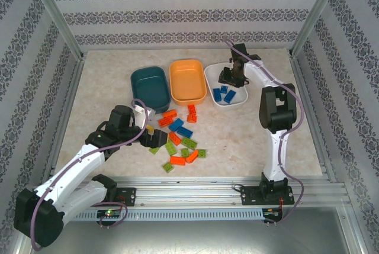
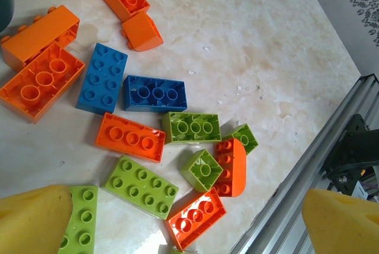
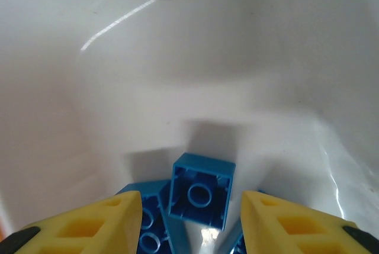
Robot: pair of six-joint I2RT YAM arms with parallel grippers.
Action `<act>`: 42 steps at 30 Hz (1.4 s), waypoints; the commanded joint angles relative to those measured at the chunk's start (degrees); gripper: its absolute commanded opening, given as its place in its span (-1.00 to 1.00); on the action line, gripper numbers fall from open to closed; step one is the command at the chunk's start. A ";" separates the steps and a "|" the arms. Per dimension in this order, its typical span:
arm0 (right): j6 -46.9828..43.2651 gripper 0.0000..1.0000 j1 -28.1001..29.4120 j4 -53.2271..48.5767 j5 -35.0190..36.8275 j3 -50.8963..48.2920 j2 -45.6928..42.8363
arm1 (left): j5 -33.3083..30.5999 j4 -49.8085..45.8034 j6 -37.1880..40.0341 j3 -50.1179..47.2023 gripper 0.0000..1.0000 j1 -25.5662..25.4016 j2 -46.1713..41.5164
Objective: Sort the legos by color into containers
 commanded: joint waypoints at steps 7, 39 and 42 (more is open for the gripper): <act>-0.71 0.05 4.94 0.91 -1.68 -14.12 -20.03 | 0.51 -1.66 1.77 2.24 1.00 -0.80 -3.10; 4.97 0.37 27.73 6.00 2.03 -24.32 -13.88 | 1.68 -1.59 2.46 1.78 1.00 -3.16 -4.59; 5.17 0.38 27.72 6.39 1.80 -24.23 -12.62 | 1.64 -1.59 2.51 1.83 1.00 -3.21 -4.85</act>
